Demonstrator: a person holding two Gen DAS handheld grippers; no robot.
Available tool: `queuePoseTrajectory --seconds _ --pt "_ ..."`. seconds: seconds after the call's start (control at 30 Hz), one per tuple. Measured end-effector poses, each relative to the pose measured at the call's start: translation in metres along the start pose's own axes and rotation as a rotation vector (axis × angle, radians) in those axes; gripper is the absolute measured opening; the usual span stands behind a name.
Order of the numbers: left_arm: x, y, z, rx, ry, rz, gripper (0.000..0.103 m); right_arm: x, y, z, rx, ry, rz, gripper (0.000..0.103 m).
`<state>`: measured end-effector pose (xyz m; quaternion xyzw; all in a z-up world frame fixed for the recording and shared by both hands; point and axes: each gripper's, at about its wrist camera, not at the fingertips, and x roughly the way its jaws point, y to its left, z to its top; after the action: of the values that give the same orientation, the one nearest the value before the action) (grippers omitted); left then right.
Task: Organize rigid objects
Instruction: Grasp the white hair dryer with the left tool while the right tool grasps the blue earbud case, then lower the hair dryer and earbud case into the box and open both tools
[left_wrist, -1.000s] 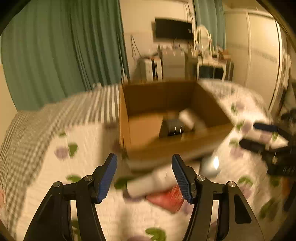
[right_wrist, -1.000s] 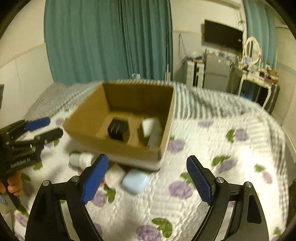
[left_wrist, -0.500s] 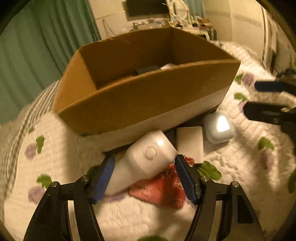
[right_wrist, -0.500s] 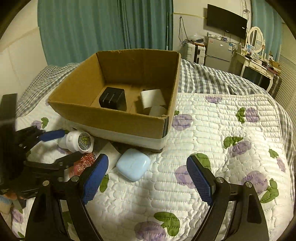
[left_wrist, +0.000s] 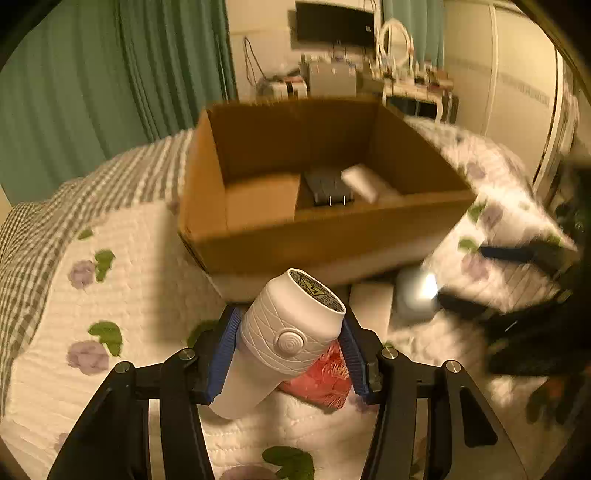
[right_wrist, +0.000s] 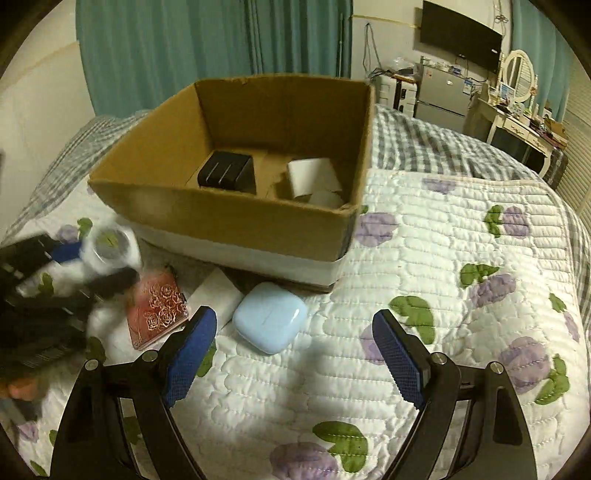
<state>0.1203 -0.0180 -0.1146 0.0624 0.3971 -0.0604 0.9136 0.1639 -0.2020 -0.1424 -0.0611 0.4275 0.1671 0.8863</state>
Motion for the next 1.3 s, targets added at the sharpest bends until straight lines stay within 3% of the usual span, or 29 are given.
queuePoseTrajectory --seconds 0.2,0.27,0.3,0.33,0.43,0.73,0.93,1.03,1.13,1.3 --pt "-0.01 0.007 0.007 -0.028 -0.021 -0.001 0.054 0.032 0.015 0.0 -0.058 0.073 -0.038 0.086" --pt "-0.009 0.009 0.006 -0.035 -0.009 0.001 0.054 0.042 0.021 0.001 -0.084 0.086 -0.055 0.082" --pt "-0.006 0.011 0.005 -0.037 -0.007 0.001 0.054 0.048 0.024 0.001 -0.099 0.093 -0.069 0.074" --pt "-0.006 0.01 0.005 -0.038 -0.005 0.003 0.054 0.054 0.027 0.001 -0.114 0.106 -0.079 0.06" --pt "-0.012 0.01 0.005 -0.039 -0.009 0.005 0.054 0.054 0.03 -0.001 -0.137 0.109 -0.086 0.058" --pt "-0.058 -0.001 0.006 -0.074 -0.07 -0.016 0.054 -0.041 0.026 0.004 -0.085 -0.069 0.03 0.058" --pt "-0.095 -0.001 0.062 -0.053 -0.185 -0.051 0.054 -0.099 0.018 0.04 -0.075 -0.215 0.071 0.058" --pt "-0.086 0.001 0.099 -0.028 -0.196 -0.065 0.054 -0.11 0.017 0.073 -0.092 -0.268 0.056 0.058" --pt "-0.052 0.007 0.13 -0.027 -0.148 -0.059 0.054 -0.108 0.006 0.105 -0.089 -0.305 0.052 0.058" --pt "0.011 0.017 0.14 -0.015 -0.067 -0.012 0.054 -0.063 -0.006 0.144 -0.086 -0.272 0.038 0.058"
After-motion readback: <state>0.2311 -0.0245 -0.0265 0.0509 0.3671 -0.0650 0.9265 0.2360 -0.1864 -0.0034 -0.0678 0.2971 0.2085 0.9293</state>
